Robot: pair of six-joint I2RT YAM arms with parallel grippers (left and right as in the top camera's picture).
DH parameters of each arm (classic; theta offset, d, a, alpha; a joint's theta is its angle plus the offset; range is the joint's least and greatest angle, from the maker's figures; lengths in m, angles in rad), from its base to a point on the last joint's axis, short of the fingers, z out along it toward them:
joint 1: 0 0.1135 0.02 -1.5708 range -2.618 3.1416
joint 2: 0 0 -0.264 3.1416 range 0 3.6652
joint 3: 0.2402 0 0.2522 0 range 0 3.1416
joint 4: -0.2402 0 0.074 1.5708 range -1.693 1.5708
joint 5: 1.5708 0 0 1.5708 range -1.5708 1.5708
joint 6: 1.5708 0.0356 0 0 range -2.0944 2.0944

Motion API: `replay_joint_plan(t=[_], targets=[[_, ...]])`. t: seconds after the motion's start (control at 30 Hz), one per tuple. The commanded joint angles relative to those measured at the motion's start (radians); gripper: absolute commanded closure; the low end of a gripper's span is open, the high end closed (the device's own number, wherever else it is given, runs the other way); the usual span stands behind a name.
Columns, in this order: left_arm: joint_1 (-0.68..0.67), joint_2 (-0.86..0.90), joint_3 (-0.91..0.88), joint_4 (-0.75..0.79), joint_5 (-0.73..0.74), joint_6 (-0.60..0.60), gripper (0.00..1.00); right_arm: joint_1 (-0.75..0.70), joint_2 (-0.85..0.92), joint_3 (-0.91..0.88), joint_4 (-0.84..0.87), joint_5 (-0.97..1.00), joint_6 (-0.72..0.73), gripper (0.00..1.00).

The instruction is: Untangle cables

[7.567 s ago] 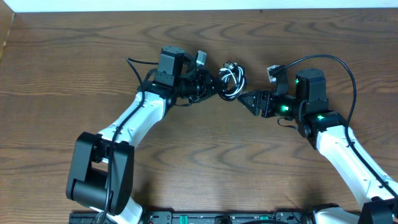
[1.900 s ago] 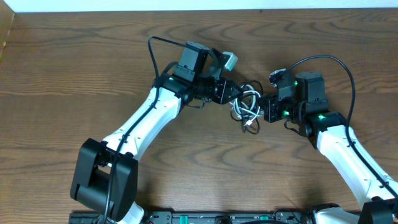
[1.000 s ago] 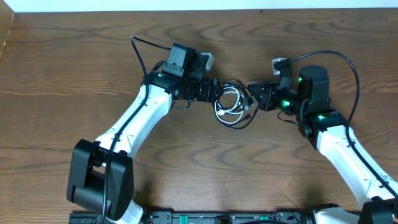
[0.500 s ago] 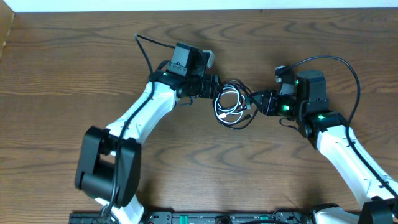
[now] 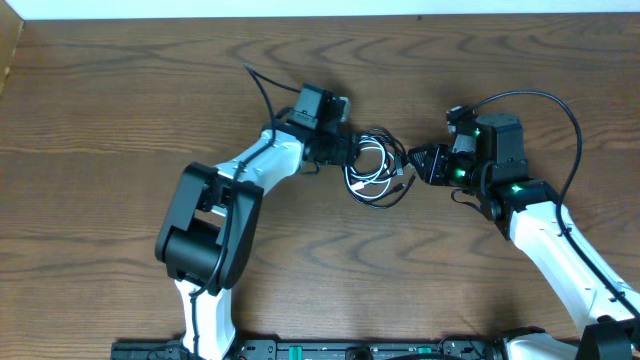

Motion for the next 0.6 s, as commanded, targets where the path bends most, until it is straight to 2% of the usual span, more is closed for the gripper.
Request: replay_joint_plan(t=[0.0,0.07,0.17,0.2,0.23,0.4,0.57], targets=[[-0.04,0.035,-0.005,0.035,-0.049,0.006,0.37,-0.003,0.0,0.001,-0.001,0.008,0.0,0.69],[-0.056,0.05,-0.005,0.043,-0.077,0.006,0.38,-0.003,0.0,0.001,-0.001,0.008,0.0,0.69],[-0.083,0.058,-0.005,0.035,-0.091,0.006,0.6,-0.003,0.0,0.001,-0.001,0.008,0.0,0.69],[-0.089,0.058,-0.005,0.035,-0.091,0.006,0.71,-0.003,0.0,0.001,0.0,0.008,0.0,0.69],[-0.099,0.058,-0.005,0.032,-0.091,0.006,0.92,-0.003,0.0,0.001,0.0,0.008,0.0,0.69],[-0.102,0.023,-0.005,0.019,-0.083,0.005,0.93,-0.003,0.0,0.001,-0.001,0.037,-0.011,0.68],[-0.083,-0.099,-0.005,0.013,-0.072,0.002,0.93,-0.003,0.0,0.001,-0.028,0.149,-0.081,0.63]])
